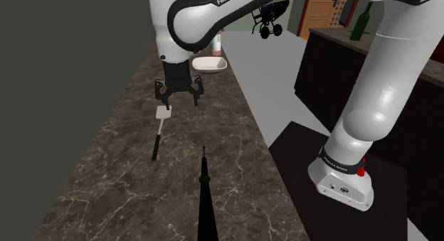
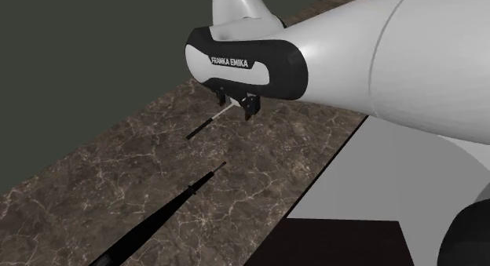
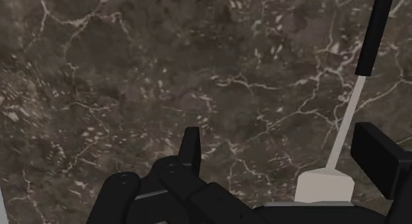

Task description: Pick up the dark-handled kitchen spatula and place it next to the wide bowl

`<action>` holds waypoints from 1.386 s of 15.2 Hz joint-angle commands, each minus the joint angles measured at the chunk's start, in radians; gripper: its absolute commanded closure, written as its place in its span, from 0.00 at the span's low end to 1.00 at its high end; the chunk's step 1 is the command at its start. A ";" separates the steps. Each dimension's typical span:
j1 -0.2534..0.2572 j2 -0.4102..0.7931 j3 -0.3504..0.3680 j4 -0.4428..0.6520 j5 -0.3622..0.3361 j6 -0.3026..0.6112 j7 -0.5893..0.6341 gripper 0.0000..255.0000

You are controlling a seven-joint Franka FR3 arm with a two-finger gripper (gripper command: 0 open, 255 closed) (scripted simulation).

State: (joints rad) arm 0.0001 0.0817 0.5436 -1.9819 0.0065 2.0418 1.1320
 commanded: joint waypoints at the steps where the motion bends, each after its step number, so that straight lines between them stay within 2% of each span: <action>1: 0.021 0.102 0.003 0.082 -0.055 0.004 0.086 0.00; 7: 0.122 0.372 -0.040 0.342 -0.172 -0.020 0.277 0.00; 15: 0.134 0.414 -0.054 0.298 -0.194 0.063 0.292 0.00; 21: 0.134 0.414 -0.054 0.298 -0.194 0.063 0.292 0.00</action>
State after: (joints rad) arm 0.1338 0.4956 0.4899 -1.6841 -0.1876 2.1045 1.4243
